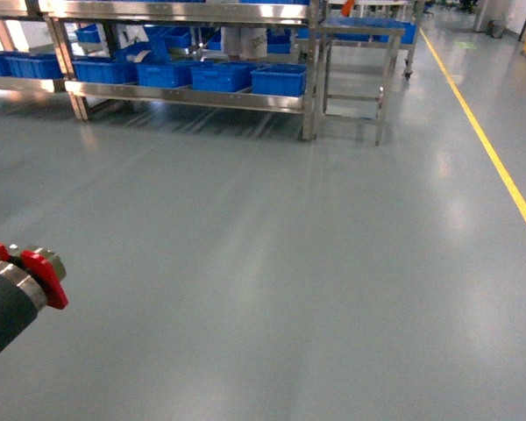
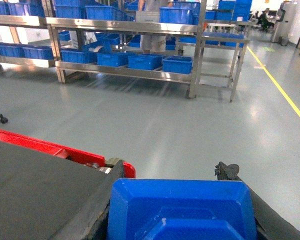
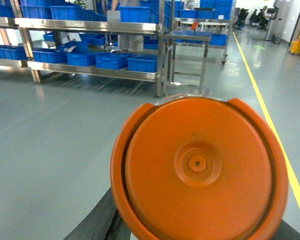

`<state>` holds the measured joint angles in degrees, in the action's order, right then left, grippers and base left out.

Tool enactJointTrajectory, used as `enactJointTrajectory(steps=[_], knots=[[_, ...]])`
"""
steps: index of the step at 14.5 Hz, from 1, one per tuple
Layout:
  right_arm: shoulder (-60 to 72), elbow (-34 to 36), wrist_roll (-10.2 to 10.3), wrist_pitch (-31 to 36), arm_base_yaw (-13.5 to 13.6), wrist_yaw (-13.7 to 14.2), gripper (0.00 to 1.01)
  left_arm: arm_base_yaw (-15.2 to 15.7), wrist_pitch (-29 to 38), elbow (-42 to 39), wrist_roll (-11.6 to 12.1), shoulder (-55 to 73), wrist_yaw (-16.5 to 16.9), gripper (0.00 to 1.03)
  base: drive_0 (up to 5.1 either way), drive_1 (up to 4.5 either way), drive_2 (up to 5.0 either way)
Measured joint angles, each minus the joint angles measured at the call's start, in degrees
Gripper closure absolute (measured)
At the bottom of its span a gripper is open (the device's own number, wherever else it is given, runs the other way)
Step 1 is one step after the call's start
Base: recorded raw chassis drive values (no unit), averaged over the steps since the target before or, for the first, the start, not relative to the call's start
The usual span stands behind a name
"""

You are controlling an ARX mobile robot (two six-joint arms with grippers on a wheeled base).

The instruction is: Sort blue parts and orange caps into right shelf containers

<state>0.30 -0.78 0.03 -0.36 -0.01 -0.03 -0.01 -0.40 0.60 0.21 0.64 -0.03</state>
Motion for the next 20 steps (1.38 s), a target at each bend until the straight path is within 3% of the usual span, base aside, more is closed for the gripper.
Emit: enactJointTrajectory(steps=[18,20], knots=[[0.0,0.0,0.0,0.0,0.0,0.0,0.60,0.0,0.0,0.0,0.0,0.0,0.0,0.59,-1.6,-1.57,-1.6],[0.0,0.0,0.0,0.1,0.0,0.0,0.60,0.0,0.0,0.0,0.0,0.0,0.0,0.59,0.1,4.33,-4.2]])
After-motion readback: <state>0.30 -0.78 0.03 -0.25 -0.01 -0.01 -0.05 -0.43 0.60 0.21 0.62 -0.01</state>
